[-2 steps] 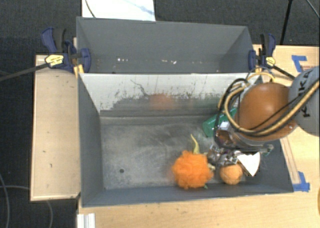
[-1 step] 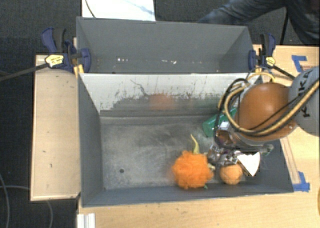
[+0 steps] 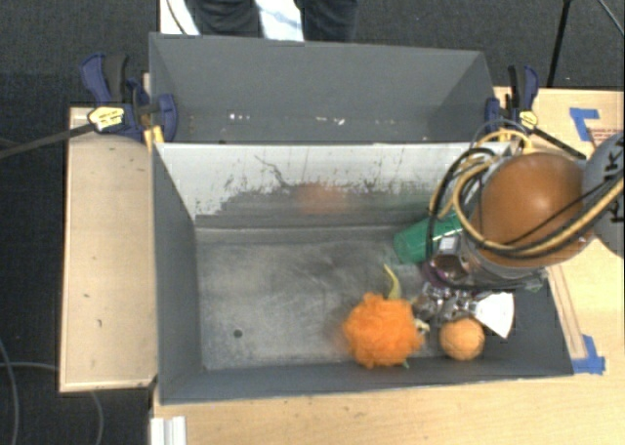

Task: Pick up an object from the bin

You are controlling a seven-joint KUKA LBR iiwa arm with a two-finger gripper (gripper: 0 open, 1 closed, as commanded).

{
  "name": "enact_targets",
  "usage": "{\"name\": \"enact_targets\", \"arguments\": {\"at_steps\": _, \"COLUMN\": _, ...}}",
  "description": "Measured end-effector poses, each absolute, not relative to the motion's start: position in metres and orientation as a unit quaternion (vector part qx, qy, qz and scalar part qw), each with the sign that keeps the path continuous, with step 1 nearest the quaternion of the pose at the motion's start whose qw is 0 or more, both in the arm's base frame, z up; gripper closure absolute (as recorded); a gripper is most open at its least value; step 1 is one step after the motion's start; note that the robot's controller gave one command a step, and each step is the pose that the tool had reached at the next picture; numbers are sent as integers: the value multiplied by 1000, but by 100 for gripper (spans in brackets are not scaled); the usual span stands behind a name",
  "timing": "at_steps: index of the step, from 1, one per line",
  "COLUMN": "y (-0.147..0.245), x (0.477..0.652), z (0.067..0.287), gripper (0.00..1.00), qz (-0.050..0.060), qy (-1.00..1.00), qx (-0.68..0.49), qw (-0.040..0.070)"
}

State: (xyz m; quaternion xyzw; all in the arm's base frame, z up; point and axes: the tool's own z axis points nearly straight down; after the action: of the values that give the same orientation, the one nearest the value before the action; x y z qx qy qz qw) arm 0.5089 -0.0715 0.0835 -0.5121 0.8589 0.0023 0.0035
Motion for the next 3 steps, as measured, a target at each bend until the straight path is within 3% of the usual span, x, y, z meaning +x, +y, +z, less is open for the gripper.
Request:
{"name": "enact_targets", "arguments": {"at_steps": 1, "y": -68, "x": 511, "z": 143, "gripper": 100, "qz": 2, "qy": 759, "qx": -651, "qw": -1}}
{"name": "enact_targets", "arguments": {"at_steps": 2, "y": -61, "x": 510, "z": 204, "gripper": 100, "qz": 2, "qy": 735, "qx": -678, "qw": 0}}
{"name": "enact_targets", "arguments": {"at_steps": 3, "y": -38, "x": 521, "z": 229, "gripper": 100, "qz": -3, "qy": 684, "qx": -729, "qw": 3}}
